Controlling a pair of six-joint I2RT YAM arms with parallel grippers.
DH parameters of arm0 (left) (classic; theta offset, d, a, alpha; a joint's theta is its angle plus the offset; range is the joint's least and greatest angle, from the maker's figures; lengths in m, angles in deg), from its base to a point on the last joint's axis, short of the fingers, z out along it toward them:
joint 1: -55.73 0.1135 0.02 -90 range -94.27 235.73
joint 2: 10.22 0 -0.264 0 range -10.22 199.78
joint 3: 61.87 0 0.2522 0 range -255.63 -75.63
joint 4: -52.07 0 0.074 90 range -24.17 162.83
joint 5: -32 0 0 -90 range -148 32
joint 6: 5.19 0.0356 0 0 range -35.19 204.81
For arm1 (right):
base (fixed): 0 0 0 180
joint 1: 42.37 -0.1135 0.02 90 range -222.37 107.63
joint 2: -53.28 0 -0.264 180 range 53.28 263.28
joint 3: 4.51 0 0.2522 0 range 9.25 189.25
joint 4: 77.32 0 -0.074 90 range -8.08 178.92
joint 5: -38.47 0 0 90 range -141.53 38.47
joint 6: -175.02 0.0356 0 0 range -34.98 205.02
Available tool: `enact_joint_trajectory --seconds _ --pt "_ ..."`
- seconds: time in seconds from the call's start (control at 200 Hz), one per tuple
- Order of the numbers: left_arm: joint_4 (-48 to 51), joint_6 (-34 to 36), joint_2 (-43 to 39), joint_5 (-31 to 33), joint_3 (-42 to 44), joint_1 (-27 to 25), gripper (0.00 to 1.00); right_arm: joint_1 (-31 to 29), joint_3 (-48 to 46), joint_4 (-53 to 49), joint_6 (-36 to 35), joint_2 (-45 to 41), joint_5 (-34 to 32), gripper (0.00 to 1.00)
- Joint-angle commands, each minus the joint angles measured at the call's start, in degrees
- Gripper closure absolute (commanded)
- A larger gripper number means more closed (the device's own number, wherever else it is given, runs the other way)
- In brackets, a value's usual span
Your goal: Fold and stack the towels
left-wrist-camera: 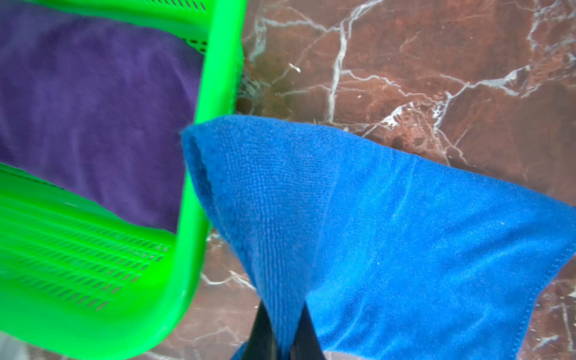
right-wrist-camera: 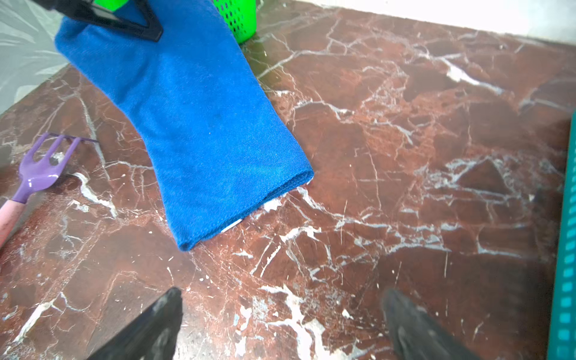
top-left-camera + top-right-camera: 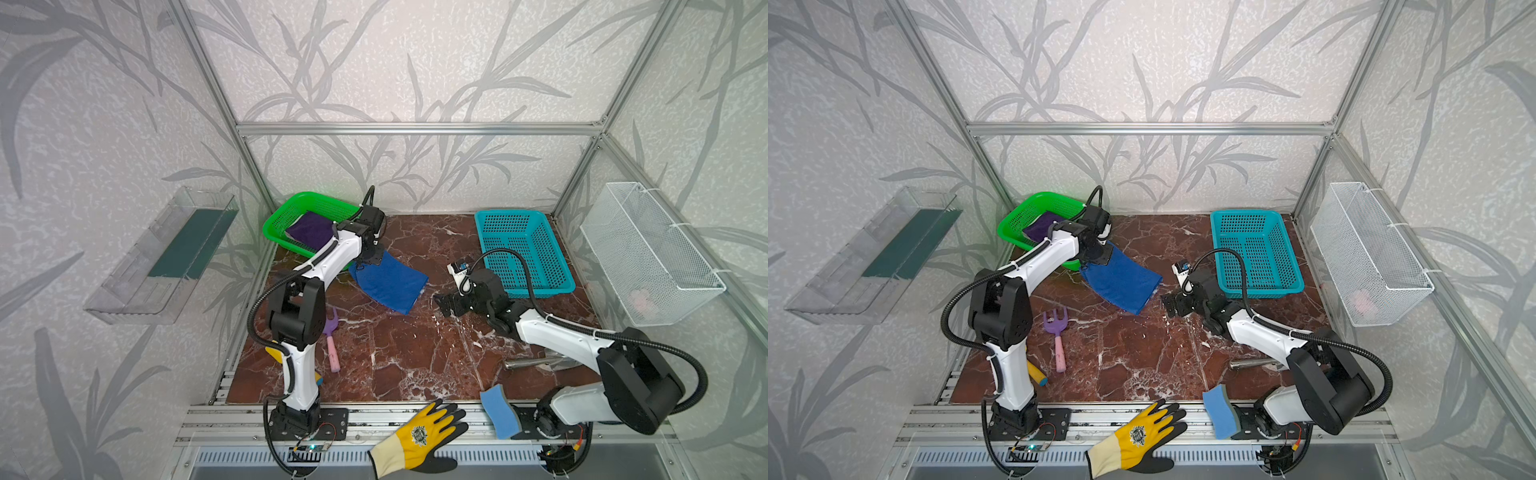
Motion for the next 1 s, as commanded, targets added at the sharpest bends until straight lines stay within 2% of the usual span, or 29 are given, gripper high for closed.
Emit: enact_joint_trajectory --seconds 0.0,0.245,0.63,0.805,0.995 --pt "7.01 4.61 1.36 5.31 -5.44 0.17 1.0 0.17 -1.69 3.65 -2.38 -1.19 2.38 0.01" --pt "11.5 9.79 4.69 10.34 -14.32 0.78 1.0 0.25 -2.82 5.07 -3.37 0.33 3.98 0.01" --pt "19.22 15.27 10.39 12.57 -32.83 2.78 1.0 0.1 -1.4 2.83 -5.43 3.32 3.86 0.01" --pt "21.43 16.97 13.38 13.96 -40.06 5.75 1.0 0.15 -0.56 2.07 -6.65 4.93 3.23 0.01" --pt "20.62 18.47 16.36 13.5 -43.91 9.74 1.0 -0.1 0.64 2.75 -7.23 6.38 2.96 0.01"
